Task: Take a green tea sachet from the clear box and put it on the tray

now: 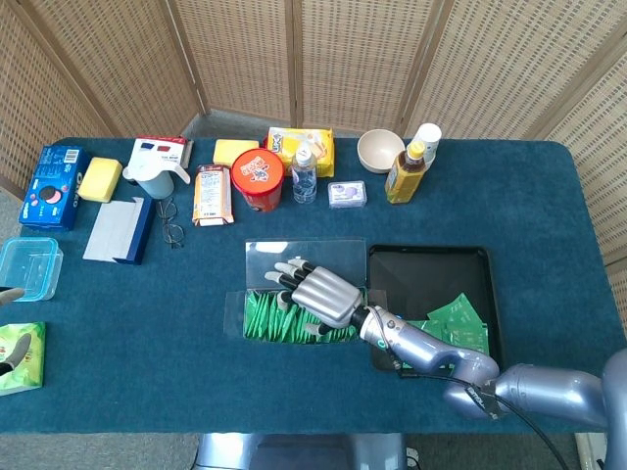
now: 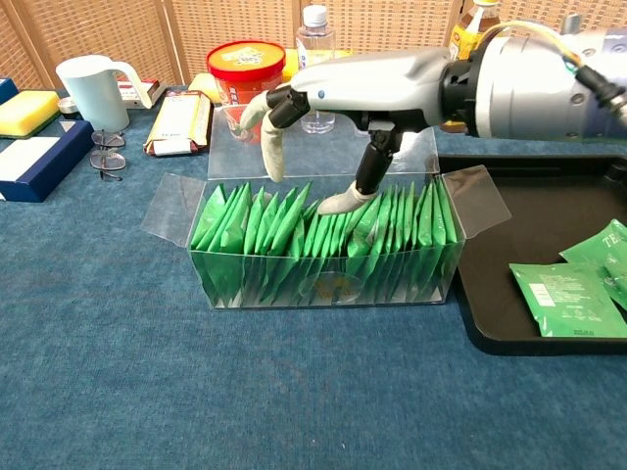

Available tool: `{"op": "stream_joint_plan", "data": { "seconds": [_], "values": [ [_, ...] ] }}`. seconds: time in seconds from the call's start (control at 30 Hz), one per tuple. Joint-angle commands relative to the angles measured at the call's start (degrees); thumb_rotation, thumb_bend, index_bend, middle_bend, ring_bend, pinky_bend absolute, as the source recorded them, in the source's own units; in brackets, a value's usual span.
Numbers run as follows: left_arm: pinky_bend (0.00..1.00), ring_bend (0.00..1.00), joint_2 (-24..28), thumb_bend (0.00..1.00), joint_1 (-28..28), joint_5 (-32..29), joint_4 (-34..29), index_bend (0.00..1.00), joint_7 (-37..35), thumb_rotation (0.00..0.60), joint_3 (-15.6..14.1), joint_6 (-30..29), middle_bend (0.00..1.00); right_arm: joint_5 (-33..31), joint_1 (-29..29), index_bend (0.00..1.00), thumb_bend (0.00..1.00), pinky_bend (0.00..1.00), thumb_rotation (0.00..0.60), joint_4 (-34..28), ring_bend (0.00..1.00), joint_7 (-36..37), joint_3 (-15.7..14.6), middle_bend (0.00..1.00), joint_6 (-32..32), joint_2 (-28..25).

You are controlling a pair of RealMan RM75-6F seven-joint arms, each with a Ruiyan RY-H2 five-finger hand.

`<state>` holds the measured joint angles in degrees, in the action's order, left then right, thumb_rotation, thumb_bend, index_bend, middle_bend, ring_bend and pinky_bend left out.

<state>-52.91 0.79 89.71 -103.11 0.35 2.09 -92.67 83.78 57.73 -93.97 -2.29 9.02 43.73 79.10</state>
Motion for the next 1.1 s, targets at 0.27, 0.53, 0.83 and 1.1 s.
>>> {"op": "stream_joint_plan", "data": {
  "seconds": [0.27,0.53,0.83,1.1],
  "values": [
    [0.3,0.2,-0.17,0.31,-0.07,-0.1,0.1,0.25,0.04,0.6,-0.07,0.18,0.25,0.78,0.28,0.4,0.25,0.11,0.6,3.88,0.05,-3.55,-0.49,0.09,1.52,2.75],
    [0.3,0.2,-0.2,0.31,-0.06,-0.03,0.11,0.25,0.0,0.6,-0.11,0.08,0.25,1.47,0.2,0.4,0.25,0.11,0.6,5.07,0.05,-4.32,-1.18,0.09,2.07,3.67],
    [0.3,0.2,-0.18,0.31,0.27,-0.04,0.39,0.25,-0.37,0.6,-0.28,-0.3,0.25,1.22,0.72,0.41,0.25,0.11,0.6,5.67,0.06,-4.99,-1.24,0.1,1.54,4.67],
    [0.3,0.2,-0.47,0.31,0.17,-0.18,1.0,0.25,-0.9,0.6,-0.31,-0.01,0.25,0.31,1.38,0.41,0.25,0.11,0.6,6.52,0.06,-5.52,-0.84,0.1,0.77,5.71]
  ]
}}
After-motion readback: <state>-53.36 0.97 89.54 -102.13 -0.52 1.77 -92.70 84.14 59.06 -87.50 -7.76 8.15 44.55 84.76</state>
